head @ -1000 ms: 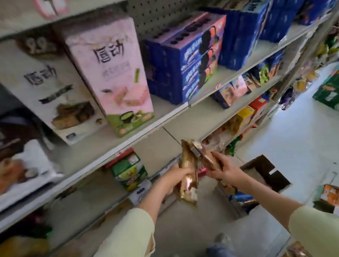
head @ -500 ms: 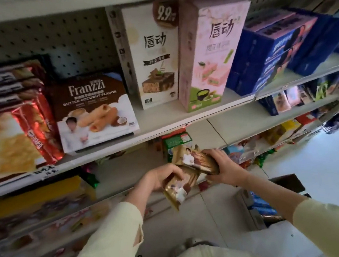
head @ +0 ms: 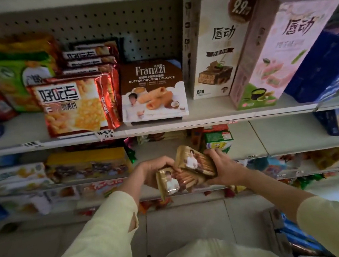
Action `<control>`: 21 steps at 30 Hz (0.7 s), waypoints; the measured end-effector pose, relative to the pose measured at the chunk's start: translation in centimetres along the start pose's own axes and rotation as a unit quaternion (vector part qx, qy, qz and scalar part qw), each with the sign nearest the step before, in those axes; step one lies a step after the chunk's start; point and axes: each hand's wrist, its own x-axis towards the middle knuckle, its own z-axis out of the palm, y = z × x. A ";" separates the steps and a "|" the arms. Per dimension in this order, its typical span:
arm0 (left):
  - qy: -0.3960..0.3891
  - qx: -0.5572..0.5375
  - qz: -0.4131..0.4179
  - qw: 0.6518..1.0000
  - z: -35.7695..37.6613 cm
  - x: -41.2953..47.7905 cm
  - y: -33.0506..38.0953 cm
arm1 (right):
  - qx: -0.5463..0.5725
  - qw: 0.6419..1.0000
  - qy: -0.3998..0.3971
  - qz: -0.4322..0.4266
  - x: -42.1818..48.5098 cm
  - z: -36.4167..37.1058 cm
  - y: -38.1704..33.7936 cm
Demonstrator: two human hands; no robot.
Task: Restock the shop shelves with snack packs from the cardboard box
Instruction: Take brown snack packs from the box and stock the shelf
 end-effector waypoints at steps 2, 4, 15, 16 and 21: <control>-0.039 -0.036 0.020 0.998 -0.5 -0.7 -0.6 | 0.006 1.000 -0.011 -0.018 0.6 0.2 -0.5; -0.064 -0.070 0.041 0.995 -1.2 -1.4 -1.3 | 0.015 0.999 -0.032 -0.027 1.1 0.1 -1.0; -0.050 -0.444 0.193 0.874 0.5 -1.9 -5.8 | 0.083 0.996 -0.029 -0.023 2.8 0.7 -3.6; -0.050 -0.446 0.201 0.871 0.6 -1.6 -6.0 | 0.090 0.995 -0.027 -0.020 2.9 0.6 -3.8; -0.069 -0.424 0.246 0.869 0.4 -0.7 -5.8 | 0.117 0.992 -0.043 0.017 3.7 0.1 -4.2</control>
